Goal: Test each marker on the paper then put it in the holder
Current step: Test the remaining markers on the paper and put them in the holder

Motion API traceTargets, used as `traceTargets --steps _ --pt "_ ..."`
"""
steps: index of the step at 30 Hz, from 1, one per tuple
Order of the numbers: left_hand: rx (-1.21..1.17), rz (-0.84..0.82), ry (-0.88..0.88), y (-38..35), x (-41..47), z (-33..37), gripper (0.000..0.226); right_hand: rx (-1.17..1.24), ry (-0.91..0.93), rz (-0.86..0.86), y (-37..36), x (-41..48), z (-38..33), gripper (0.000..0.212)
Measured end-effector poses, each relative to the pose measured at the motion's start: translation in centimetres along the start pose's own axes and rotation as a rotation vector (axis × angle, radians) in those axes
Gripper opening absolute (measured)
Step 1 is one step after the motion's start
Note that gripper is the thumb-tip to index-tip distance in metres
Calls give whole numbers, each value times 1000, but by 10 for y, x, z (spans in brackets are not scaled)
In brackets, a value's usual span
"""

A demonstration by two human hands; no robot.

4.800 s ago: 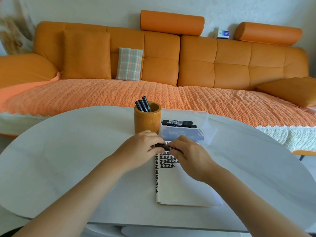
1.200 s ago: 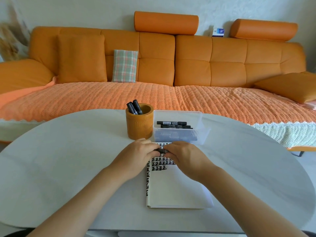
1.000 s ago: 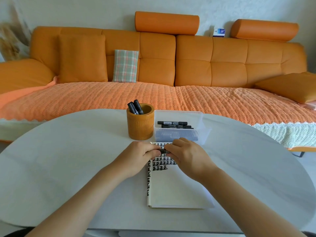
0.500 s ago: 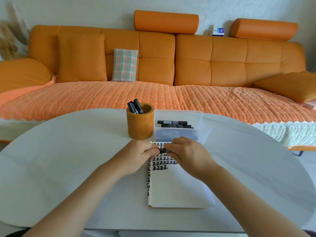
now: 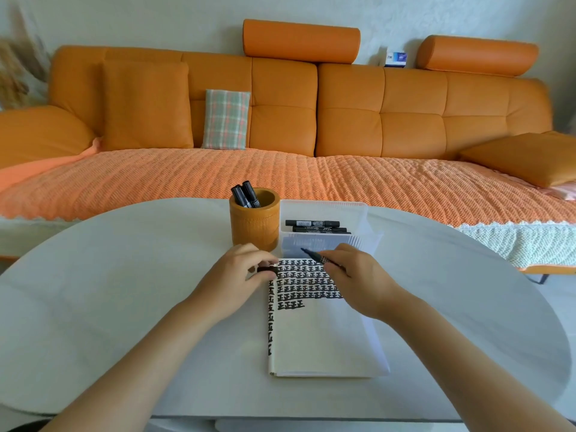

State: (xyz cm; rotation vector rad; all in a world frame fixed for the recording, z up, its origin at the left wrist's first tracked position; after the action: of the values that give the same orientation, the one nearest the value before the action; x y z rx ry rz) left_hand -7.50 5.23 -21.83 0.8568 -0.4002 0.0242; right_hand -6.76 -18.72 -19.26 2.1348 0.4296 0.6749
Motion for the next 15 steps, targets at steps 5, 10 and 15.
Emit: traceTargets --steps 5,10,15 --pt "-41 -1 11 -13 2 10 17 46 -41 50 -2 -2 4 43" --pt "-17 -11 34 -28 7 16 18 93 31 166 0 -6 3 25" --pt "3 -36 56 -30 8 14 20 63 94 179 -4 -8 7 27"
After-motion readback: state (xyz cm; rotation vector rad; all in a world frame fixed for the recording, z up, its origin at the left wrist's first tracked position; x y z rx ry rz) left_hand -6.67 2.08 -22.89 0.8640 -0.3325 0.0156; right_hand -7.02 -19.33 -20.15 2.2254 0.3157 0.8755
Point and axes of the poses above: each hand's wrist, its own x-axis towards the middle knuckle, its own y-axis out of the back of the hand, z = x × y, the point moved 2 cm from there along x, towards the middle knuckle, and after that the axes turned 9 degrees about y, right-handed, at the moved point
